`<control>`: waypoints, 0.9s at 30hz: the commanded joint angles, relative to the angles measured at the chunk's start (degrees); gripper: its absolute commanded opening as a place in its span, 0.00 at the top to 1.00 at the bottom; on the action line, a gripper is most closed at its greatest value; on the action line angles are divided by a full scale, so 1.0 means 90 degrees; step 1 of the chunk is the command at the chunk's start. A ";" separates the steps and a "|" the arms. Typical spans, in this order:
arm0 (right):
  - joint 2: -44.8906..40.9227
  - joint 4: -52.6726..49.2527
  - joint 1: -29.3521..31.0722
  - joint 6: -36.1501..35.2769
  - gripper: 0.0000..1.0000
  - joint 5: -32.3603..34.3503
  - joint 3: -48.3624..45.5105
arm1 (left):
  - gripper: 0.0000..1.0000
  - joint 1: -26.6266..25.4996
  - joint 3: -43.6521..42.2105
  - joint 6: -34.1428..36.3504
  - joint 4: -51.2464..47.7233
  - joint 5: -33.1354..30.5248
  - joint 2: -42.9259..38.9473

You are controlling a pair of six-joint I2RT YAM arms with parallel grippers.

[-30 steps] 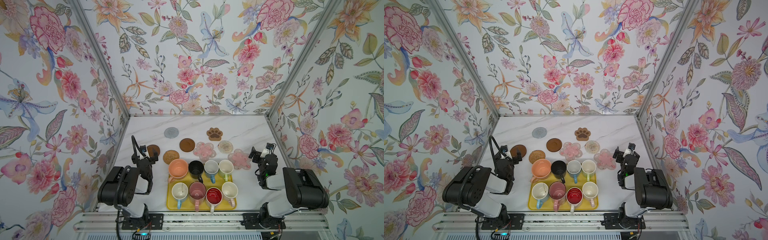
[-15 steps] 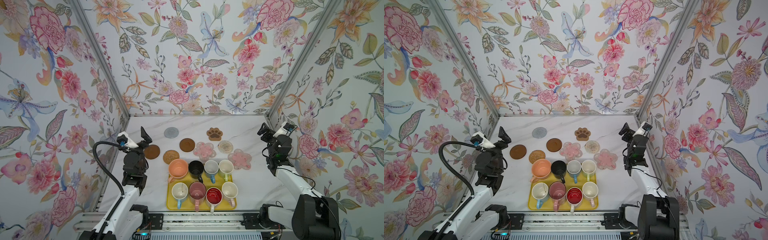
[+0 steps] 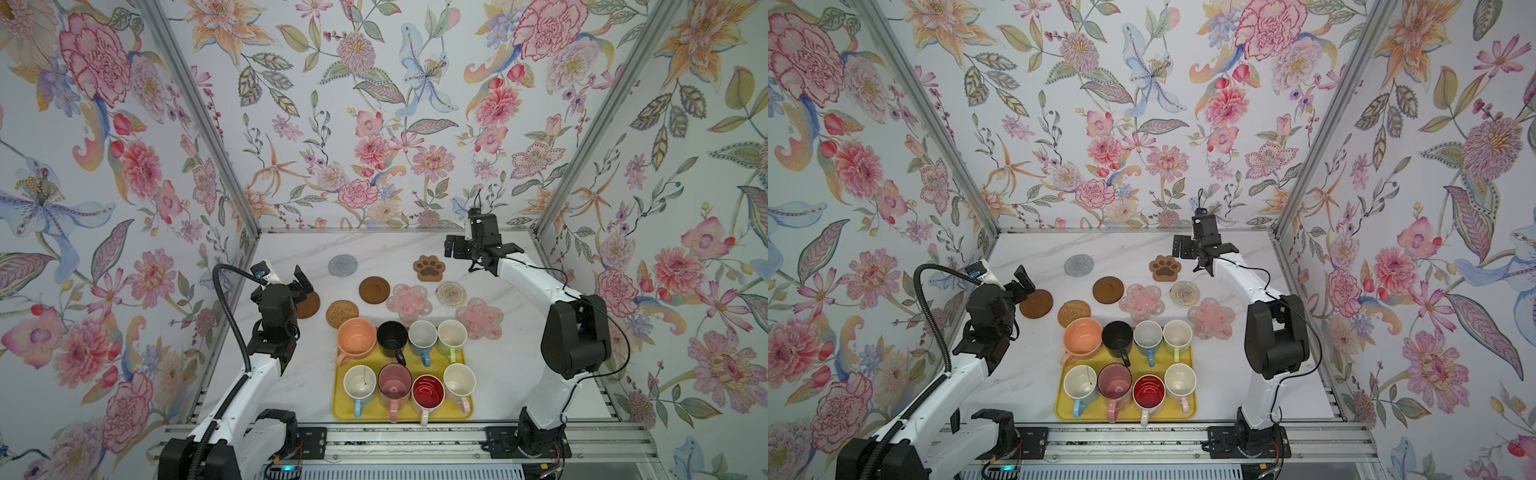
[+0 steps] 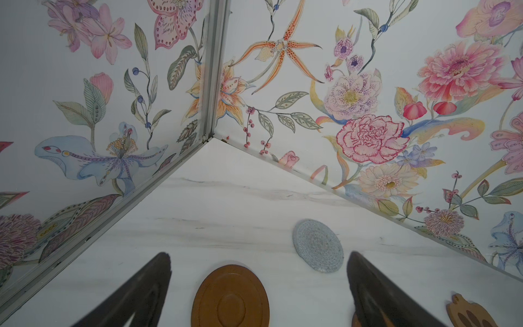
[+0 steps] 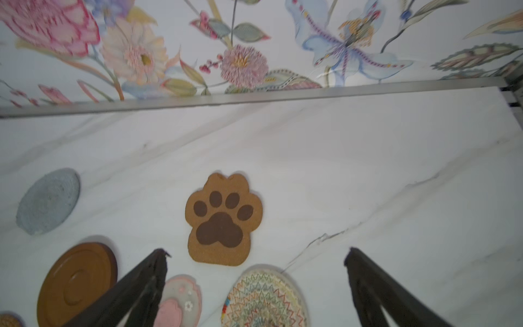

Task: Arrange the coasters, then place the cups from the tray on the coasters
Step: 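Raise the right arm and reach the open right gripper over the cork paw coaster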

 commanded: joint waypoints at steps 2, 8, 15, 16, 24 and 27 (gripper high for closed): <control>0.0750 -0.1466 0.0294 -0.0533 0.01 0.0109 0.0697 | 0.01 0.0051 0.0157 -0.0067 -0.0339 0.0031 -0.0094; 0.1513 -0.1794 0.0391 -0.0493 0.02 -0.0084 0.1347 | 0.01 0.0056 0.0144 -0.0068 -0.0347 0.0183 -0.0095; 0.1967 -0.1853 0.0420 -0.0387 0.02 -0.0119 0.1678 | 0.01 0.0051 0.0163 -0.0090 -0.0349 0.0249 -0.0076; 0.2015 -0.1865 0.0422 -0.0386 0.02 -0.0138 0.1717 | 0.01 0.0051 0.0162 -0.0103 -0.0341 0.0251 -0.0067; 0.2417 -0.1901 0.0469 -0.0275 0.02 -0.0212 0.2084 | 0.01 0.0051 0.0162 -0.0177 -0.0346 0.0282 -0.0008; 0.2509 -0.1907 0.0488 -0.0233 0.02 -0.0161 0.2174 | 0.01 0.0052 0.0162 -0.0195 -0.0344 0.0312 0.0020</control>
